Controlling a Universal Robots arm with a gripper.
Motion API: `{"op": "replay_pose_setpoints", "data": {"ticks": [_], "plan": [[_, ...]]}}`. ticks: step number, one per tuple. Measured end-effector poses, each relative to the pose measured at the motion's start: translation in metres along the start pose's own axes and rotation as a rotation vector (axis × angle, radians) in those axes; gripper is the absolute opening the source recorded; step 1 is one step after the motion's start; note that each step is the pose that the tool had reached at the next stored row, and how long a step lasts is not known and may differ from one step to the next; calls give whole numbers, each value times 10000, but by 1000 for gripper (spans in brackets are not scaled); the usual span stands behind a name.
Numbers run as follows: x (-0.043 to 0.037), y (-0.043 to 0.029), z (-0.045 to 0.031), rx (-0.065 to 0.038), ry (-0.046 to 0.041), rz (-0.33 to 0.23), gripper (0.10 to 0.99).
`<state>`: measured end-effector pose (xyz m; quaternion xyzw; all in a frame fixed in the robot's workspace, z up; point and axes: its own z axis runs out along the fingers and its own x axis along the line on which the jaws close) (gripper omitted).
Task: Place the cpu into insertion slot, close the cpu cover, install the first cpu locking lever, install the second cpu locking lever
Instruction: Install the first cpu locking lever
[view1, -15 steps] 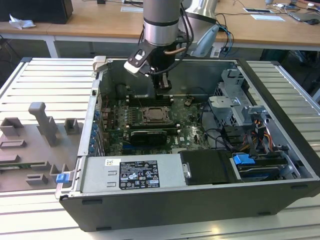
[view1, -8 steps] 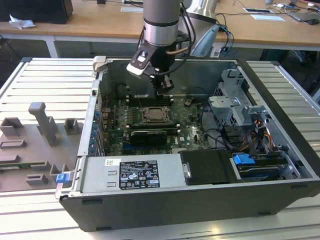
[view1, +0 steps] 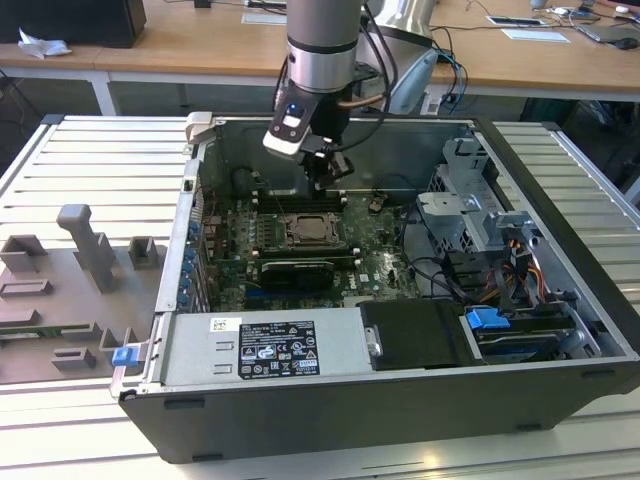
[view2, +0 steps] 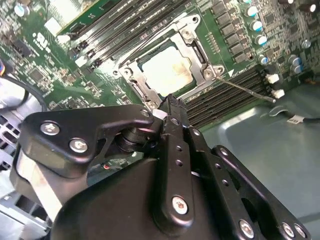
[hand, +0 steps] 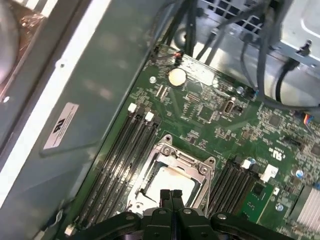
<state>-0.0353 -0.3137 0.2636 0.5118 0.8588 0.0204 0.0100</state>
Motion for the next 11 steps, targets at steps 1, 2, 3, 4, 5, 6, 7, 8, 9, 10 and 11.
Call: {"op": "replay_pose_setpoints", "data": {"ticks": [1, 2, 3, 4, 5, 6, 7, 8, 9, 10, 11], "plan": [[0, 0, 0, 1, 5, -115, 106], [0, 0, 0, 1, 11, -226, 106], [0, 0, 0, 1, 16, -366, 106], [0, 0, 0, 2, 22, -473, 106], [0, 0, 0, 3, 27, -592, 106], [0, 0, 0, 3, 32, -697, 106], [0, 0, 0, 3, 40, -859, 106], [0, 0, 0, 4, 48, -1072, 106], [0, 0, 0, 5, 59, -1299, 106], [0, 0, 0, 6, 65, -1436, 106], [0, 0, 0, 6, 70, -1543, 106]]}}
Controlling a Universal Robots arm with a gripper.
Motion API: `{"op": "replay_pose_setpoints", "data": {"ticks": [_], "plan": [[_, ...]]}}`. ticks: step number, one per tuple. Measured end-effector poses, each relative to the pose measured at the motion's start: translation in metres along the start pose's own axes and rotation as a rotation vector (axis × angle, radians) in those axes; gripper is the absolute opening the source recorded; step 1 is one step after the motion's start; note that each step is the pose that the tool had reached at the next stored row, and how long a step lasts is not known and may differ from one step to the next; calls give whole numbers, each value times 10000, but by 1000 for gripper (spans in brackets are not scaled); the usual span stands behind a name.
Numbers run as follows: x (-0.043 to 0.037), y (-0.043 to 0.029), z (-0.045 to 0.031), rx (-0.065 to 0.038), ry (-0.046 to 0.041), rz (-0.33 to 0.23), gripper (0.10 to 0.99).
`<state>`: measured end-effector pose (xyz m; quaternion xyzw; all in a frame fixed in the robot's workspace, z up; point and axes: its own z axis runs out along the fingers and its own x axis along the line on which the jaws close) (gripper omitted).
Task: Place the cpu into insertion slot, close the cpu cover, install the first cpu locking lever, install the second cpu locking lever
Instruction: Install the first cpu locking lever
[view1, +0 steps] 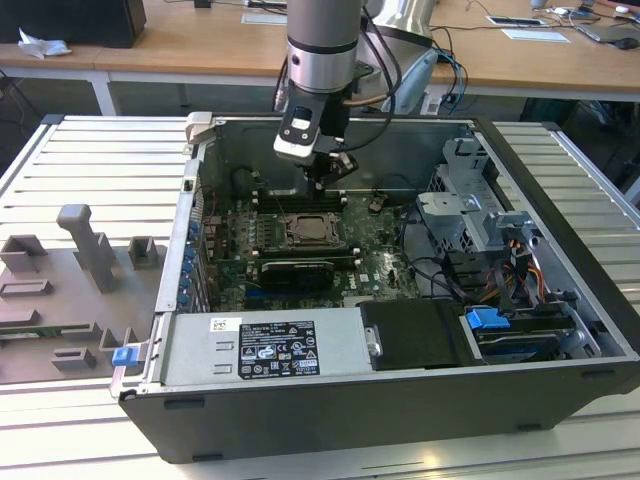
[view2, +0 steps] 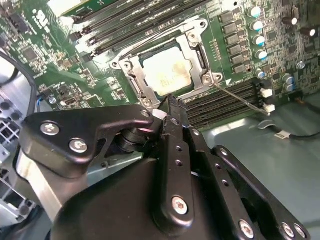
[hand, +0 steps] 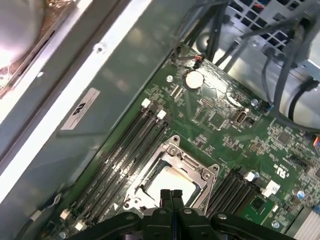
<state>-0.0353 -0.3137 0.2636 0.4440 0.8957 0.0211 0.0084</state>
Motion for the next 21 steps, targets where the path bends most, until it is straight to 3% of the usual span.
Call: {"op": "replay_pose_setpoints", "data": {"ticks": [10, 17, 21], "plan": [[0, 0, 0, 6, 63, -1389, 106], [0, 0, 0, 11, 137, -3007, 106], [0, 0, 0, 13, 163, -3606, 106]]}}
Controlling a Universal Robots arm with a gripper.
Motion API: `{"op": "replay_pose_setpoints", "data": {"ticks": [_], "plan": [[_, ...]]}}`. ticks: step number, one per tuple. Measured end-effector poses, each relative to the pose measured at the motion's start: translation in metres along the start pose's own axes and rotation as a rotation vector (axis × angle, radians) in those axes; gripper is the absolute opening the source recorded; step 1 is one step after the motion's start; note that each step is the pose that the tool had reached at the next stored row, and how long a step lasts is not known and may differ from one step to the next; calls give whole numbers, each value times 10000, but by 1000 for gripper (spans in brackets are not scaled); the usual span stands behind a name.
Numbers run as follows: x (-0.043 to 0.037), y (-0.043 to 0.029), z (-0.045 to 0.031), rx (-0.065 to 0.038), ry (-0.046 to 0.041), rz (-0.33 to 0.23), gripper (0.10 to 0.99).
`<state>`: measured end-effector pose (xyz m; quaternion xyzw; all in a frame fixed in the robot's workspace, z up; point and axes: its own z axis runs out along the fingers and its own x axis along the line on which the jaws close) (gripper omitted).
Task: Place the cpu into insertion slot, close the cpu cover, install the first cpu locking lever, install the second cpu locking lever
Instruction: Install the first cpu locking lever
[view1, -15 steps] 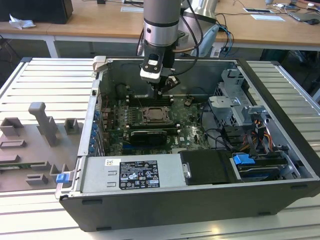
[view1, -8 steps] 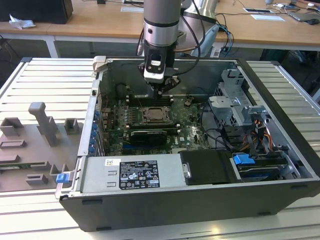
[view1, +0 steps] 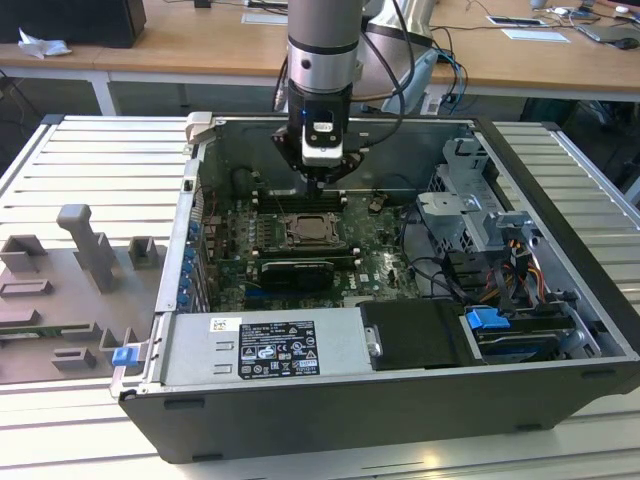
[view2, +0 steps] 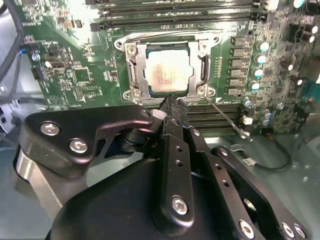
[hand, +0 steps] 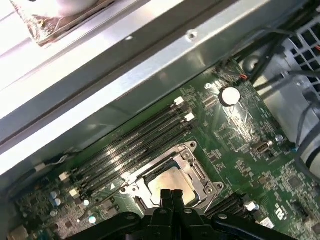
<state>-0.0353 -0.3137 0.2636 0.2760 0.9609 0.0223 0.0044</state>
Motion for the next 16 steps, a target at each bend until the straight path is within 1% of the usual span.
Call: {"op": "replay_pose_setpoints", "data": {"ticks": [3, 4, 8, 11, 14, 16], "plan": [[0, 0, 0, 3, 22, -488, 106], [0, 0, 0, 3, 35, -759, 106], [0, 0, 0, 6, 62, -1356, 106], [0, 0, 0, 9, 96, -2115, 106], [0, 0, -1, 11, 118, -2597, 106], [0, 0, -1, 13, 140, -3087, 106]]}}
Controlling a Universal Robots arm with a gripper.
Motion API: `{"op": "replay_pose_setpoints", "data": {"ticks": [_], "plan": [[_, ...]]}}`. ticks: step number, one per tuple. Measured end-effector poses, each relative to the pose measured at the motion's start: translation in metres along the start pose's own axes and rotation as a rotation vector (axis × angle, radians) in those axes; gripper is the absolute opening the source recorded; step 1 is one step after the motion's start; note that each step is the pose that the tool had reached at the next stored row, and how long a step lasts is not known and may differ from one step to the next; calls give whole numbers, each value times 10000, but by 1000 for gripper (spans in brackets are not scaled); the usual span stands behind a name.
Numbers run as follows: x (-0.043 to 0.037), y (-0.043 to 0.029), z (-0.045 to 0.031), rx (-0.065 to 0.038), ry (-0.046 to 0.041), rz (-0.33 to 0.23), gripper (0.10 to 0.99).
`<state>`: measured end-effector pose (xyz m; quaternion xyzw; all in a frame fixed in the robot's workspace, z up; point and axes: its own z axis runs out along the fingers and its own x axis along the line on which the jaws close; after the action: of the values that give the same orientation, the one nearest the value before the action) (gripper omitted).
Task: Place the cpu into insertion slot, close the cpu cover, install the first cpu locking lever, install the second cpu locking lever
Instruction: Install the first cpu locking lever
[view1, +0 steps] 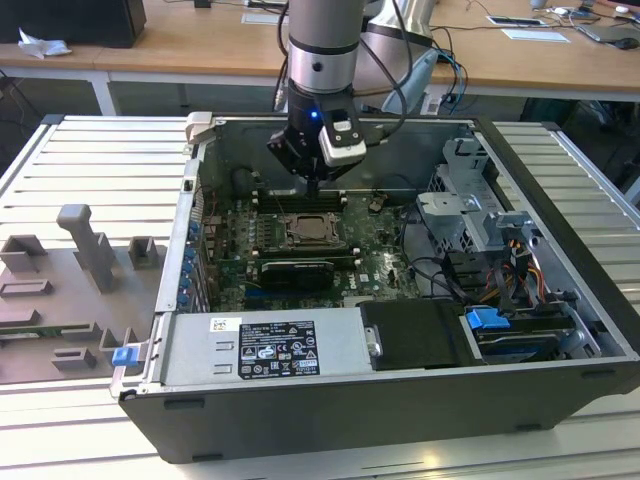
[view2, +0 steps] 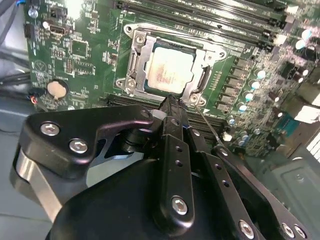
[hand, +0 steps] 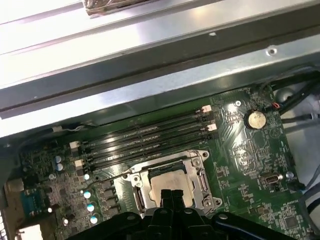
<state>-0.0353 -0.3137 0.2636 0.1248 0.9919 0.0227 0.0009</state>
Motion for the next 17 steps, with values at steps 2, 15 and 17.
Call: {"op": "replay_pose_setpoints", "data": {"ticks": [2, 15, 17], "plan": [[0, 0, 1, 2, 29, -633, 106], [100, -27, 1, -2, 85, -1814, 106], [147, -39, 1, -6, 84, -1814, 106]]}}
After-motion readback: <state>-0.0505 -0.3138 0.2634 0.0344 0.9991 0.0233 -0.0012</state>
